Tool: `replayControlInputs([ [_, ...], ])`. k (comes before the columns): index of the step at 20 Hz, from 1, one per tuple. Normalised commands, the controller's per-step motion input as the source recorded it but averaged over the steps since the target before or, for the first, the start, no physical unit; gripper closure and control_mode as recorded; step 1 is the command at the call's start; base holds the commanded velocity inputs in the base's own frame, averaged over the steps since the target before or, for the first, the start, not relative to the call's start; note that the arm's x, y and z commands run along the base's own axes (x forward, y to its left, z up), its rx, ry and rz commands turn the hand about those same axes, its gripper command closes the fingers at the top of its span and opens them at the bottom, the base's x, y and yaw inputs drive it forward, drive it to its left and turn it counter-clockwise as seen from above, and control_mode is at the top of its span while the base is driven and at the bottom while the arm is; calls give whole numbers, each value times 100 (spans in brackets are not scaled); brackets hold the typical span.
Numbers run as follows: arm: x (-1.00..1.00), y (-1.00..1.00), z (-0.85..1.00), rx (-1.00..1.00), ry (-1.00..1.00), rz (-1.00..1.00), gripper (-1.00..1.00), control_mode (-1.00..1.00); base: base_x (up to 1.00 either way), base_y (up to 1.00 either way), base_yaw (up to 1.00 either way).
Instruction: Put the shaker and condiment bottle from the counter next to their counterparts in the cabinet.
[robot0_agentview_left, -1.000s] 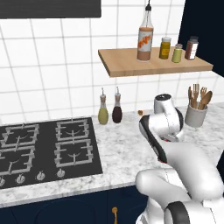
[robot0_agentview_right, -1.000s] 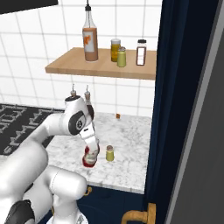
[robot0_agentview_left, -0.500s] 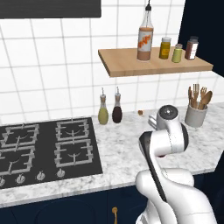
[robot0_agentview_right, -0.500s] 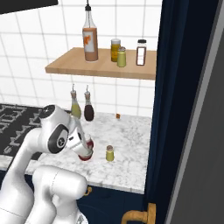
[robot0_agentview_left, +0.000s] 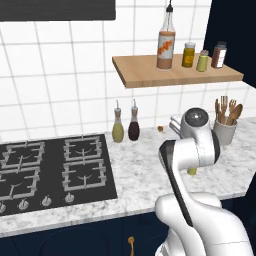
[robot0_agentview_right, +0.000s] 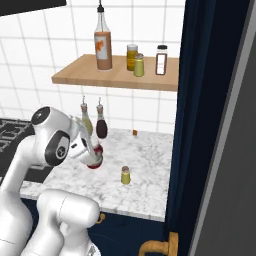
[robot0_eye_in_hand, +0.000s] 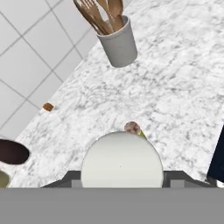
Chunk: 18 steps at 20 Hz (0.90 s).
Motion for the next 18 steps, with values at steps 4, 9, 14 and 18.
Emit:
replayControlInputs([
  [4,0,23,99,-4,0,0,100,-100,0,0,0],
  [9,-1,17,91,-3,4,0,100,-100,0,0,0],
  [14,-3,31,18,-11,0,1,100,-100,0,0,0],
  [18,0,8,25,-10,2,9,100,-100,0,0,0],
])
